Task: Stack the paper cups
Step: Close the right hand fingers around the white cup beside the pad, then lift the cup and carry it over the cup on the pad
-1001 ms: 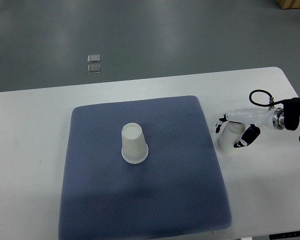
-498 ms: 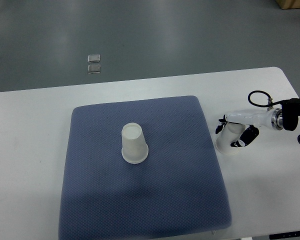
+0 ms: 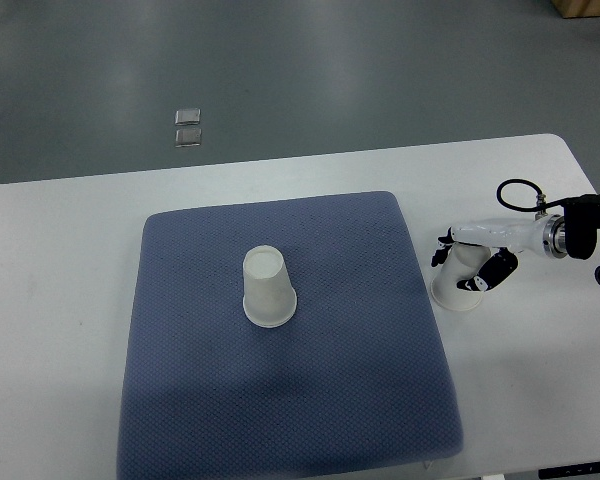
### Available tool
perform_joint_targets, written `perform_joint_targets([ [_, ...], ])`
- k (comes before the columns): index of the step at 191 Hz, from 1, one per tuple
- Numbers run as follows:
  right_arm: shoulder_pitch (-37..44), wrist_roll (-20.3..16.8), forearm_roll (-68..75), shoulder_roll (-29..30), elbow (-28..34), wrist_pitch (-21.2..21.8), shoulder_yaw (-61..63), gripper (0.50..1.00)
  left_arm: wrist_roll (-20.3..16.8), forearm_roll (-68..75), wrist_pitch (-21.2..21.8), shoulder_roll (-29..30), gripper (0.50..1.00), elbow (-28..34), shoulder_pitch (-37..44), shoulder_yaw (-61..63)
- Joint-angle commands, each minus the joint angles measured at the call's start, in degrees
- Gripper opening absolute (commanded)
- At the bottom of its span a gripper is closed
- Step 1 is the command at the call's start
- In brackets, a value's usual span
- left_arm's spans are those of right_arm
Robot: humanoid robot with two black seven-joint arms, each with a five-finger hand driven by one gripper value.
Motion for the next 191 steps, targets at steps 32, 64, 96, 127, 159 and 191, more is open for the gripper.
perform_joint_targets([
  [32,2.23,0.02,0.28,-0.44,0.01,0.08,0.28,0.623,0.00,-0.01,0.01,0.00,1.000,0.00,0.00,0.00],
  [64,5.13,0.02,0.63,-0.53,0.10,1.57,0.28,0.625,0.00,0.08,0.01,0.00,1.000,0.00,0.00,0.00],
  [96,10.31,0.02,1.69,-0.17,0.98,5.09,0.19,0.629,0.00,-0.01,0.01,0.00,1.000,0.00,0.00,0.00],
  [127,17.17,0.02,1.78,1.40,2.82,9.22,0.19,0.631,0.00,-0.01,0.01,0.00,1.000,0.00,0.00,0.00],
  [159,23.41,0.11,2.92,4.75,3.35,13.08,0.19,0.633,0.00,-0.01,0.01,0.00,1.000,0.00,0.00,0.00],
  [191,28.33,0.02,7.05,8.79,3.96,16.42,0.19,0.637,0.00,-0.01,0.01,0.00,1.000,0.00,0.00,0.00],
])
